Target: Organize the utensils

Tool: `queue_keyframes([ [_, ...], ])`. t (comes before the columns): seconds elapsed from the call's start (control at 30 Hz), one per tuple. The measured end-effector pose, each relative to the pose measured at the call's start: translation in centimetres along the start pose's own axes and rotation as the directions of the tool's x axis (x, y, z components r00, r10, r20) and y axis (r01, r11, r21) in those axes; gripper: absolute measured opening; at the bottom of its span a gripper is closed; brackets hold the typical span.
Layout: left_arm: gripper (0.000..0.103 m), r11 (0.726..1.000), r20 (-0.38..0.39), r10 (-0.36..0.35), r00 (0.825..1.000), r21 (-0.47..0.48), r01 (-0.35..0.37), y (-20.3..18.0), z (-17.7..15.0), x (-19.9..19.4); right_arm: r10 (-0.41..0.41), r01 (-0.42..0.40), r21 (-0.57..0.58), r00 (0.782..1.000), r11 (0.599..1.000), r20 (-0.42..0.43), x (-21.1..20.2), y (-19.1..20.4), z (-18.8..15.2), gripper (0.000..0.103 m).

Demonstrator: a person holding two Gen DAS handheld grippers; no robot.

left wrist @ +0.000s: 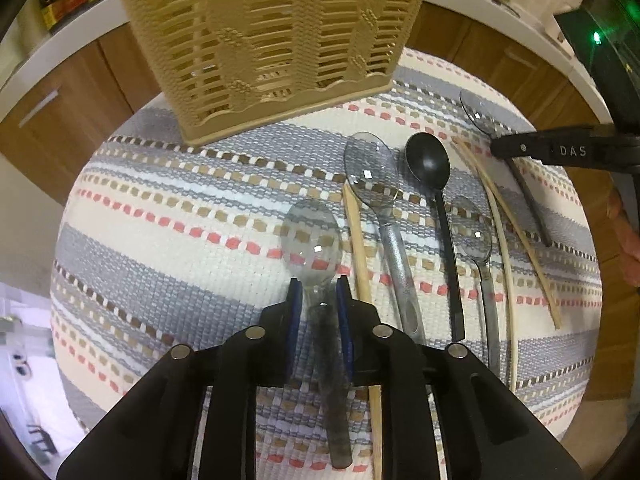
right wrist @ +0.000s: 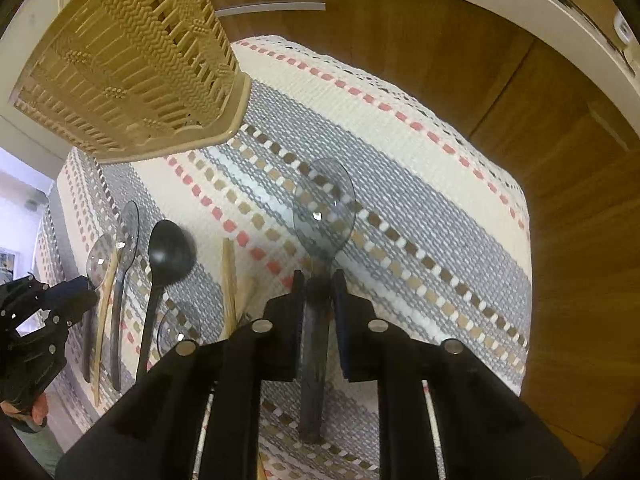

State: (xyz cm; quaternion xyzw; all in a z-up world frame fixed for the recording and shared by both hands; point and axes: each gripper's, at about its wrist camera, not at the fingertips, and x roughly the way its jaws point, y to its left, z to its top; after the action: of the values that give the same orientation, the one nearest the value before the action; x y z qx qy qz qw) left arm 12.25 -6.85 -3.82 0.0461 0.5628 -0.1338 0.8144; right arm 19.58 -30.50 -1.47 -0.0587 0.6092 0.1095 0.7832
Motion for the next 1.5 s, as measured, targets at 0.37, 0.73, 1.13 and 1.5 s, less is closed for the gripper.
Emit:
queue_keyframes([
  [0.37,0.01,0.997,0.005,0.069,0.998,0.04,-0.069,-2.6,0.9,0.2,-0.019,0.021,-0.034,0.999,0.999,0.038,-0.3,0.7,-0.2,0.01],
  [0.73,0.01,0.999,0.255,-0.038,0.966,-0.008,0.041,-2.2,-0.4,-4.7,0.111,-0.102,-0.057,0.975,0.993,0.191,-4.6,0.5,-3.8,0.01],
  [1.13,0.01,0.97,0.687,-0.126,0.716,-0.066,0.234,0.4,1.2,-14.6,0.275,-0.257,-0.101,0.869,0.961,0.41,-10.4,1.1,-3.7,0.01],
  [1.5,0.01,0.955,0.877,-0.012,0.481,-0.132,0.265,3.3,6.5,-17.8,0.284,-0.236,-0.162,0.706,0.958,0.649,-15.4,3.9,0.5,0.01],
])
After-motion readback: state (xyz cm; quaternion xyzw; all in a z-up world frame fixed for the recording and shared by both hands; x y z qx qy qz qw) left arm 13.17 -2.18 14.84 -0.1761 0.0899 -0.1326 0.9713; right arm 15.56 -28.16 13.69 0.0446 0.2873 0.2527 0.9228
